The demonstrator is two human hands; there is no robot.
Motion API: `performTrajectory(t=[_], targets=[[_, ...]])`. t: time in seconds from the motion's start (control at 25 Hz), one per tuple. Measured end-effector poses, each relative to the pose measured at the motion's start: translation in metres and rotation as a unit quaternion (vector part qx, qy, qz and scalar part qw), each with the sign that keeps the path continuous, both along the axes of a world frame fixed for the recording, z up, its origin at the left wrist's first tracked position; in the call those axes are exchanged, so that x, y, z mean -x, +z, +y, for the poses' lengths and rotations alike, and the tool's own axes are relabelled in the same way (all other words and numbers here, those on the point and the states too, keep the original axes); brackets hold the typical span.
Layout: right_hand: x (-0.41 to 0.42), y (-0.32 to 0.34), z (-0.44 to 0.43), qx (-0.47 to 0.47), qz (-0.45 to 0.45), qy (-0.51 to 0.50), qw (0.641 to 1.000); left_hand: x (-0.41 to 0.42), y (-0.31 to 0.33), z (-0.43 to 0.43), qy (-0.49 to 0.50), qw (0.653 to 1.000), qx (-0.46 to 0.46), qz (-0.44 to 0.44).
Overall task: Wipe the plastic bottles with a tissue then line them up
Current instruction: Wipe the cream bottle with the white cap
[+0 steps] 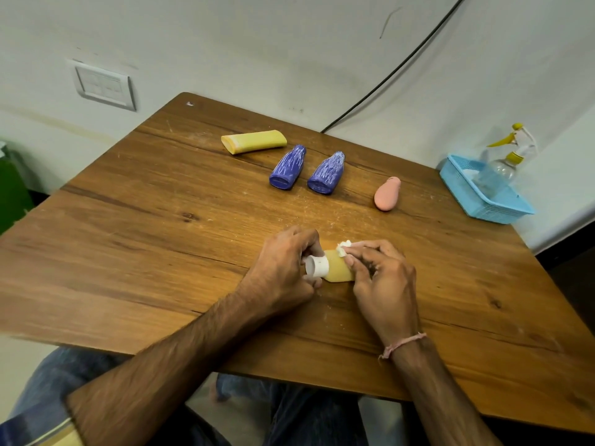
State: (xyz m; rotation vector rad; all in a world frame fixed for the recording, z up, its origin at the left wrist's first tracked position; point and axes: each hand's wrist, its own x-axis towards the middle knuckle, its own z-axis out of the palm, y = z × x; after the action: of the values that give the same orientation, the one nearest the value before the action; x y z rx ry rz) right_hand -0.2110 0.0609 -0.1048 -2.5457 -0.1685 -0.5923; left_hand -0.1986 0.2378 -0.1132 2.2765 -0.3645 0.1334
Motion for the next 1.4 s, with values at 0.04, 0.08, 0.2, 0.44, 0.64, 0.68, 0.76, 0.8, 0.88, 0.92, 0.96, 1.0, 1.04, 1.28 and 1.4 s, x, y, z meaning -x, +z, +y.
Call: performTrajectory(t=[0.04,0.08,0.2,0.44,0.64,0.68,0.76,0.8,0.88,0.92,0.96,1.0,1.04,1.28,1.4], targets=[[-0.001,-0.001,-0.005,-0.011,0.003,-0.021,1.000,-0.001,-0.001,0.000,-0.002,1.000,0.009,0.002],[-0.001,-0.002,-0.006,-0.017,0.002,-0.038,0.999,-0.001,-0.002,0.001,0.001,1.000,0.027,-0.001],[0.002,-0.007,-0.003,-0.035,-0.006,-0.063,0.997,0.000,-0.003,0.002,0.028,0.999,0.019,-0.007],[0.009,-0.006,-0.011,-0.063,0.007,-0.077,0.995,0.001,0.002,0.001,0.030,0.997,-0.070,0.010],[0.011,0.015,-0.018,-0.091,0.002,-0.081,0.992,0.005,0.003,-0.001,0.023,1.000,-0.015,-0.005],[0.016,0.017,-0.011,-0.075,-0.010,-0.068,0.995,0.005,0.003,-0.001,0.025,1.000,-0.006,-0.012],[0.028,0.014,0.006,-0.002,-0.049,-0.040,0.998,0.004,0.002,-0.001,0.023,1.000,-0.002,-0.013],[0.031,0.010,0.012,0.026,-0.066,-0.031,0.997,0.004,0.002,-0.001,0.016,1.000,-0.005,-0.012],[0.030,0.002,0.010,0.034,-0.079,-0.032,0.996,0.004,0.001,-0.001,-0.003,1.000,-0.006,-0.013],[0.027,-0.001,0.005,0.023,-0.078,-0.039,0.996,0.005,0.001,-0.001,-0.010,1.000,-0.002,-0.015],[0.025,-0.004,-0.001,0.007,-0.074,-0.049,0.996,0.006,0.001,-0.001,-0.011,1.000,0.005,-0.018],[0.024,-0.007,-0.006,-0.011,-0.069,-0.058,0.996,0.007,0.001,0.000,-0.008,1.000,0.014,-0.015],[0.024,-0.008,-0.010,-0.030,-0.067,-0.068,0.995,0.006,0.002,0.000,-0.004,1.000,0.022,-0.010],[0.019,0.001,-0.013,-0.128,-0.044,-0.128,0.983,0.006,0.004,-0.003,-0.006,1.000,0.011,0.008],[0.030,-0.003,0.021,-0.124,-0.078,-0.116,0.982,0.007,0.003,-0.003,0.001,1.000,-0.011,-0.008]])
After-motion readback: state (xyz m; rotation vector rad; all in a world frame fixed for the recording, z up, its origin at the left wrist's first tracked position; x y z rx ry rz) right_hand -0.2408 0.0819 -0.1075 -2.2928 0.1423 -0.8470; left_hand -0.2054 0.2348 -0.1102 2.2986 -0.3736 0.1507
